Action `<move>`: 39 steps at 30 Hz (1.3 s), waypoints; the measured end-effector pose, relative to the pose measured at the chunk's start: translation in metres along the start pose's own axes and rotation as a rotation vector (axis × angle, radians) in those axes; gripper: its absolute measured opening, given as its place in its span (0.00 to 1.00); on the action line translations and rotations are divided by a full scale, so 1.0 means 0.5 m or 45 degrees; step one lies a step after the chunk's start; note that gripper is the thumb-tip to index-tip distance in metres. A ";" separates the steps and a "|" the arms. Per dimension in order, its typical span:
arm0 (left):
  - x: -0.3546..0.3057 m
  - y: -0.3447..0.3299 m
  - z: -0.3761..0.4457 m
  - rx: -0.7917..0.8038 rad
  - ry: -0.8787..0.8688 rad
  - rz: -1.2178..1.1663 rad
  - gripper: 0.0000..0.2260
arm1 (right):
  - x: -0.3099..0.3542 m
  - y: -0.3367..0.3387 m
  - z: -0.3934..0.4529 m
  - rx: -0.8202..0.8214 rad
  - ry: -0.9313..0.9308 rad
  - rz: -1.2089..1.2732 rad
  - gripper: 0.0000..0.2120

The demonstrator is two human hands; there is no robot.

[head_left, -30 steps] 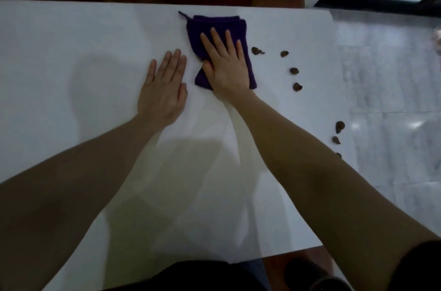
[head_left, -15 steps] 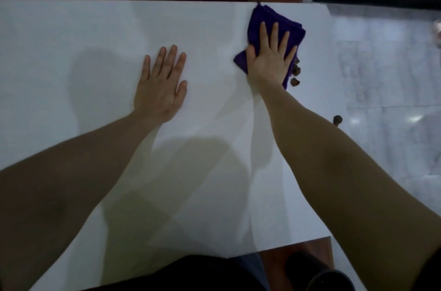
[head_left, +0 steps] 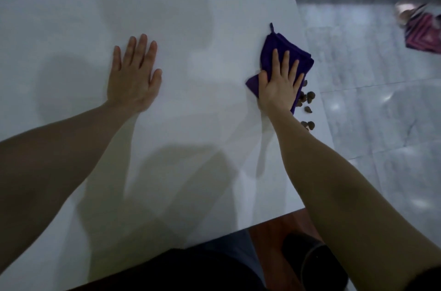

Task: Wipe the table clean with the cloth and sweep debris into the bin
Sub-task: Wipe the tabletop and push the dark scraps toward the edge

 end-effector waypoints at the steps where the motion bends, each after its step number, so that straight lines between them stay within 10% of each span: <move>1: 0.000 0.000 0.000 0.001 0.005 0.002 0.28 | -0.011 0.001 -0.010 0.001 -0.012 -0.003 0.29; 11: -0.007 0.021 -0.024 0.055 -0.045 -0.163 0.31 | -0.007 -0.004 -0.049 0.045 0.002 -0.031 0.30; 21: -0.098 -0.019 -0.210 0.018 -0.085 -0.101 0.29 | 0.155 -0.062 -0.199 0.146 0.523 -0.066 0.29; 39: -0.151 -0.048 -0.290 0.014 -0.085 -0.052 0.30 | -0.098 -0.009 -0.330 0.209 0.660 -0.013 0.30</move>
Point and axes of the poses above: each hand's wrist, its own z-axis towards the middle knuckle, its own y-axis out of the back of the hand, x = y × z, the point moved 5 cm from there along z, towards the middle knuckle, and after that the axes turned 5 degrees about z, right-handed, at the moved point
